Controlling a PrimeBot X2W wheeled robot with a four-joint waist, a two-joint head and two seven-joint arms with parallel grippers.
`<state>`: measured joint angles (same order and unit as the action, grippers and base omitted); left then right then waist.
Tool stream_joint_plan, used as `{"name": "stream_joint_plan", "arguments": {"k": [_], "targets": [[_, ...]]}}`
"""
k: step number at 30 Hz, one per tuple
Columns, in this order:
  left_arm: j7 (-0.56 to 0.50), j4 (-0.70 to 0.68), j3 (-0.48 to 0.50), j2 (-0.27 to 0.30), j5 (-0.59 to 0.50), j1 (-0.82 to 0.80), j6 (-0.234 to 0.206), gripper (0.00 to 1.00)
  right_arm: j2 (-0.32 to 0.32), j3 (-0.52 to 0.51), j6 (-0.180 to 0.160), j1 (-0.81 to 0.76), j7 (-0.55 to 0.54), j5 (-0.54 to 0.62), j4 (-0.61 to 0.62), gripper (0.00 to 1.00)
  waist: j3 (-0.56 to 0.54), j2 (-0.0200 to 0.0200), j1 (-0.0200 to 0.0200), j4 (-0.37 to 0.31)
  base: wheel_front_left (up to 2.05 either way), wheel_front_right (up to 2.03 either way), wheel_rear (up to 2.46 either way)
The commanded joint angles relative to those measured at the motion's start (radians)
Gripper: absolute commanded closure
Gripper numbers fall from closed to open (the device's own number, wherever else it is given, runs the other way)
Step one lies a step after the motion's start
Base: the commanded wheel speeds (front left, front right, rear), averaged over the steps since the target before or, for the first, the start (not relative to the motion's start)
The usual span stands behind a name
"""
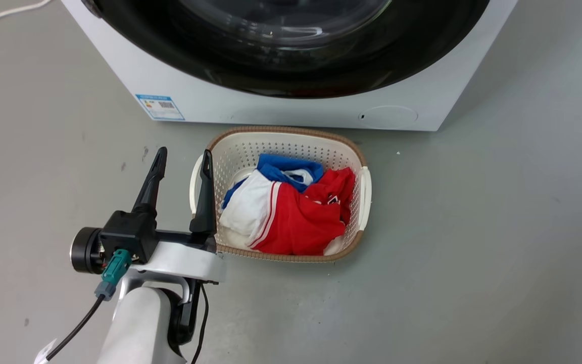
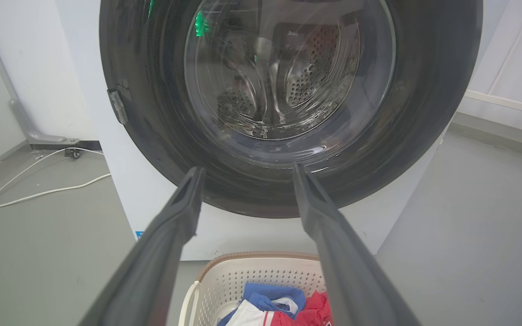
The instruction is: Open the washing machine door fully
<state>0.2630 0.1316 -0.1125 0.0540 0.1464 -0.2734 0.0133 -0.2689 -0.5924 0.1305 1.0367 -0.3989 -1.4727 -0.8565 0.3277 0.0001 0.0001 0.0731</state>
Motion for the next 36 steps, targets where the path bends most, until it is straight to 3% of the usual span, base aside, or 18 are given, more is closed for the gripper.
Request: {"name": "stream_joint_plan", "arguments": {"k": [1, 8, 17, 28, 36], "targets": [[0.003, -0.004, -0.001, -0.001, 0.000, -0.012, 0.001, 0.00, -0.010, 0.020, 0.000, 0.037, -0.020, 0.014, -0.019, 1.00, 0.018, -0.0001, -0.0001, 0.010, 0.00, 0.00, 0.00], [0.003, -0.020, -0.014, -0.003, 0.009, -0.034, -0.003, 0.00, -0.034, 0.164, 0.000, 0.238, -0.128, 0.142, -0.147, 1.00, 0.063, -0.0001, -0.0001, 0.037, 0.00, 0.00, 0.00], [0.003, -0.047, -0.045, -0.004, 0.030, -0.067, -0.018, 0.00, 0.000, 0.300, 0.000, 0.405, -0.223, 0.289, -0.254, 1.00, 0.120, -0.0001, -0.0001, 0.067, 0.00, 0.00, 0.00], [0.003, -0.068, -0.072, -0.004, 0.040, -0.093, -0.037, 0.00, 0.009, 0.334, 0.000, 0.523, -0.220, 0.366, -0.365, 1.00, 0.173, -0.0001, -0.0001, 0.079, 0.00, 0.00, 0.00], [0.003, -0.066, -0.081, -0.004, 0.030, -0.108, -0.037, 0.00, 0.016, 0.352, 0.000, 0.566, -0.298, 0.382, -0.398, 1.00, 0.191, -0.0001, -0.0001, 0.073, 0.00, 0.00, 0.00]]}}
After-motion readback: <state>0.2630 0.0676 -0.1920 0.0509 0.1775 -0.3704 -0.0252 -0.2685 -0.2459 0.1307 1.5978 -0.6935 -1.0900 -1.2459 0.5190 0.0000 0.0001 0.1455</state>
